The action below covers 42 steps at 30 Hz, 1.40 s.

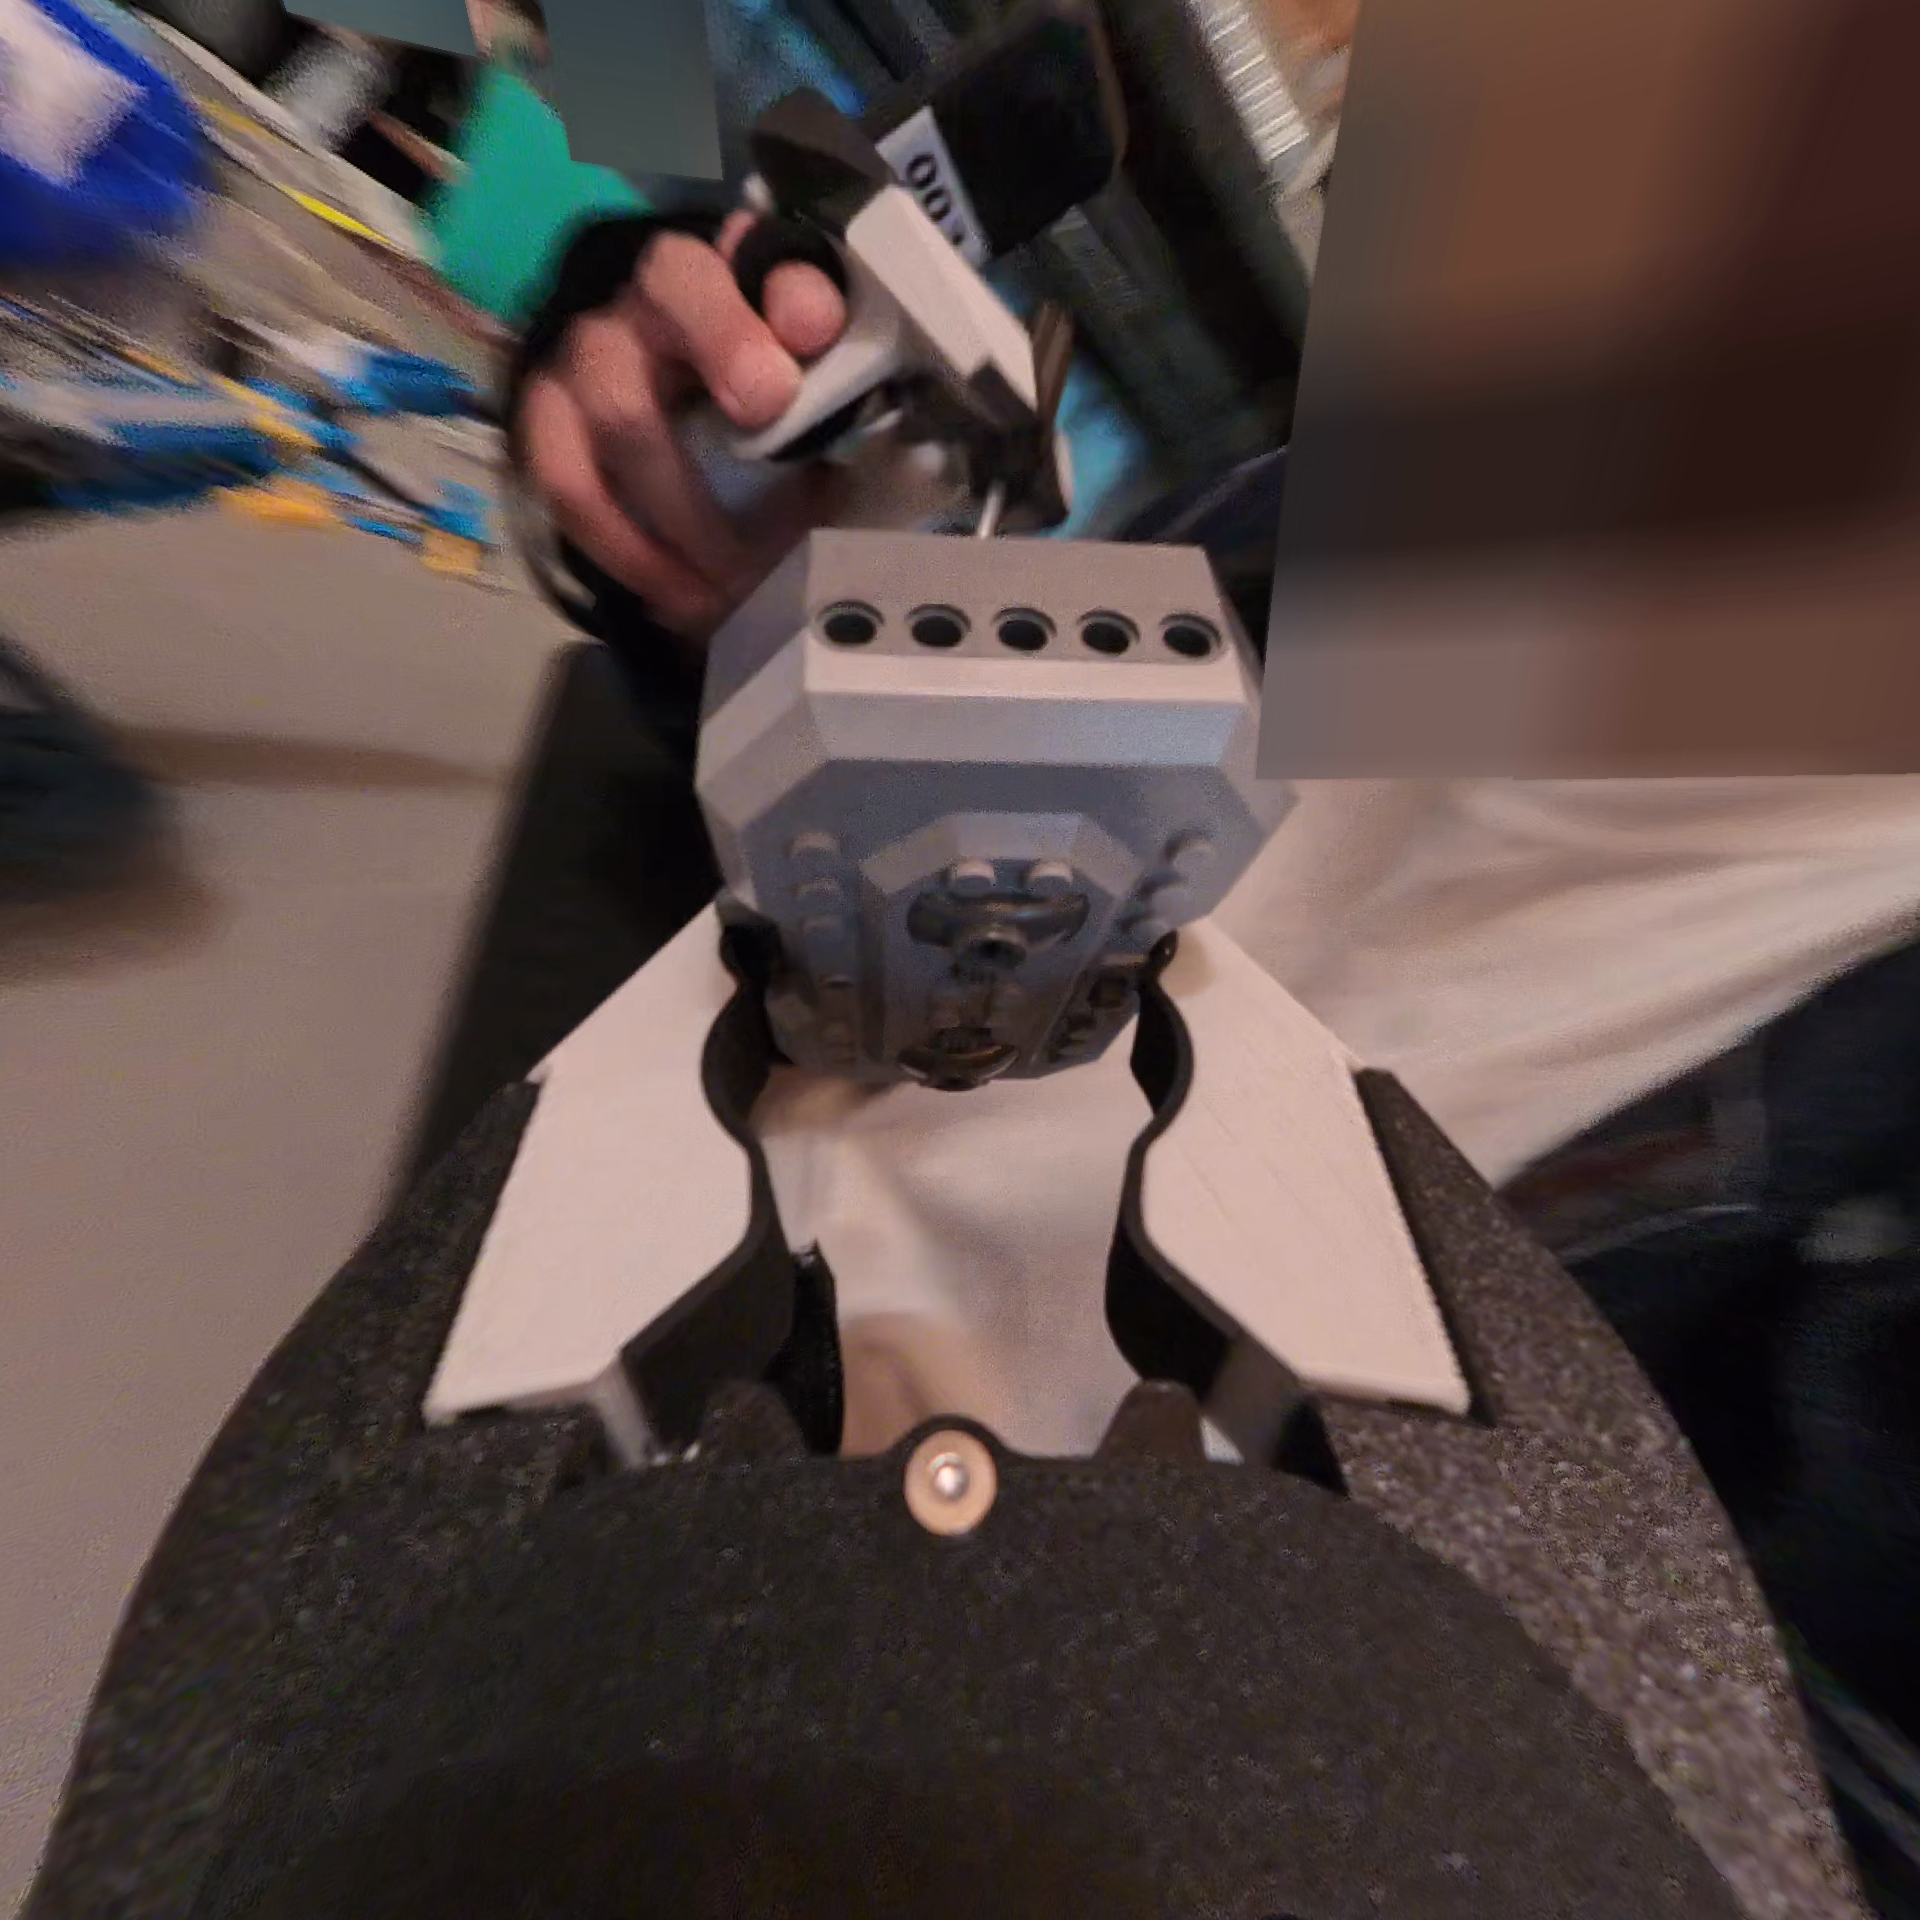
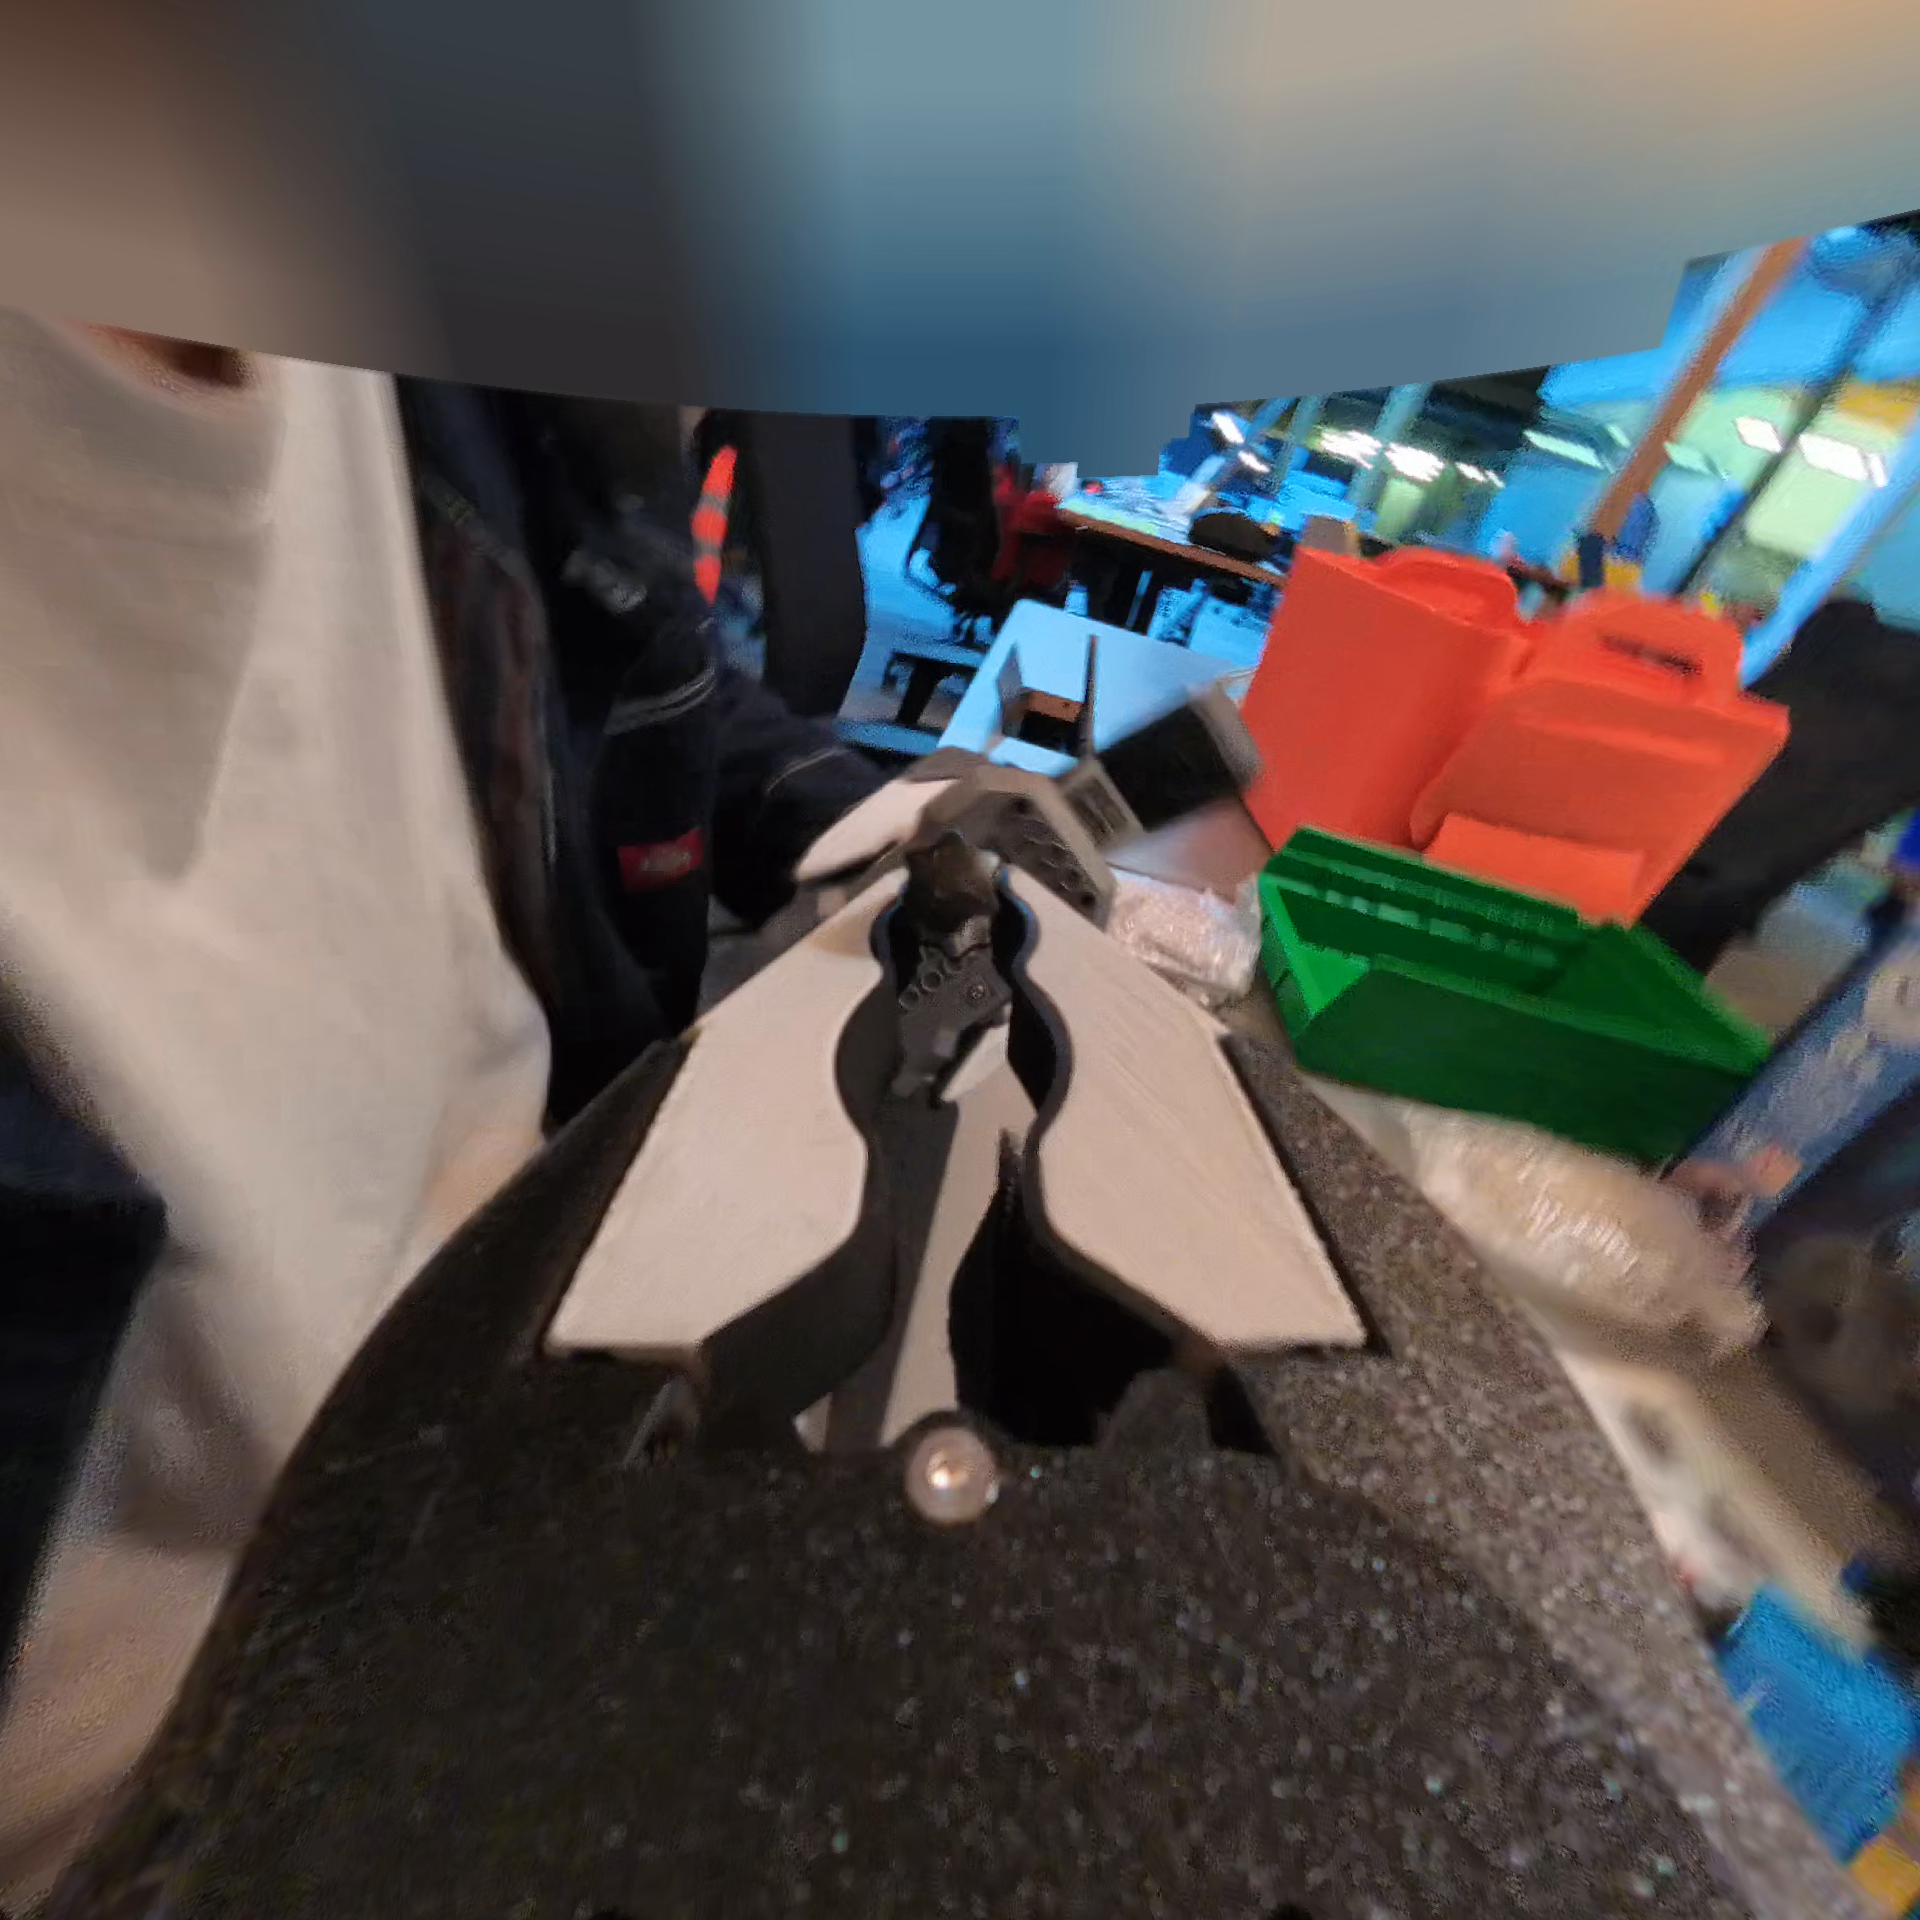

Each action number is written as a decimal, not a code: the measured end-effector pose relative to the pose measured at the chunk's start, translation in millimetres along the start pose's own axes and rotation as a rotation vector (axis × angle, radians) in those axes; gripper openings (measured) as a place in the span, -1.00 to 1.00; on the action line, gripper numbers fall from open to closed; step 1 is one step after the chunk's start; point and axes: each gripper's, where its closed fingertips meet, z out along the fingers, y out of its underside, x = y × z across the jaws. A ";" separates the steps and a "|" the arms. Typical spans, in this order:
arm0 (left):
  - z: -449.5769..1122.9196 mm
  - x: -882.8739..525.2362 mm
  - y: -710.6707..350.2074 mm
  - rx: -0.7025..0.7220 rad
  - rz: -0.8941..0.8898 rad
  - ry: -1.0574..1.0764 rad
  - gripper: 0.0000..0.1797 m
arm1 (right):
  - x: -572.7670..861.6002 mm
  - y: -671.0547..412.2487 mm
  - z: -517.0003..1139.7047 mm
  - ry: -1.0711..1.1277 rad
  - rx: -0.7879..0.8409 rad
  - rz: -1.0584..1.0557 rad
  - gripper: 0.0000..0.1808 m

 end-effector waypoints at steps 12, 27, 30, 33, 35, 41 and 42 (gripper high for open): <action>-11.8 -43.4 5.2 -0.015 0.576 -0.532 -0.23 | 39.7 54.1 -0.8 0.282 0.350 0.761 -0.87; -8.9 -39.0 1.3 0.018 0.555 -0.491 -0.23 | 37.3 58.5 3.0 0.283 0.300 0.759 -0.88; -8.5 -37.7 0.4 0.018 0.547 -0.480 -0.23 | 37.3 57.7 2.4 0.281 0.307 0.760 -0.88; -7.3 -39.6 4.1 0.000 0.545 -0.482 -0.23 | 37.0 51.6 1.3 0.275 0.328 0.746 -0.87; -5.6 -38.3 4.7 0.003 0.539 -0.468 -0.23 | 36.4 56.0 4.9 0.278 0.285 0.740 -0.88; -7.3 -39.3 3.1 0.013 0.532 -0.468 -0.23 | 37.7 53.5 2.4 0.281 0.310 0.745 -0.87; -8.1 -38.8 2.1 0.021 0.526 -0.464 -0.23 | 37.0 53.0 2.4 0.277 0.307 0.744 -0.87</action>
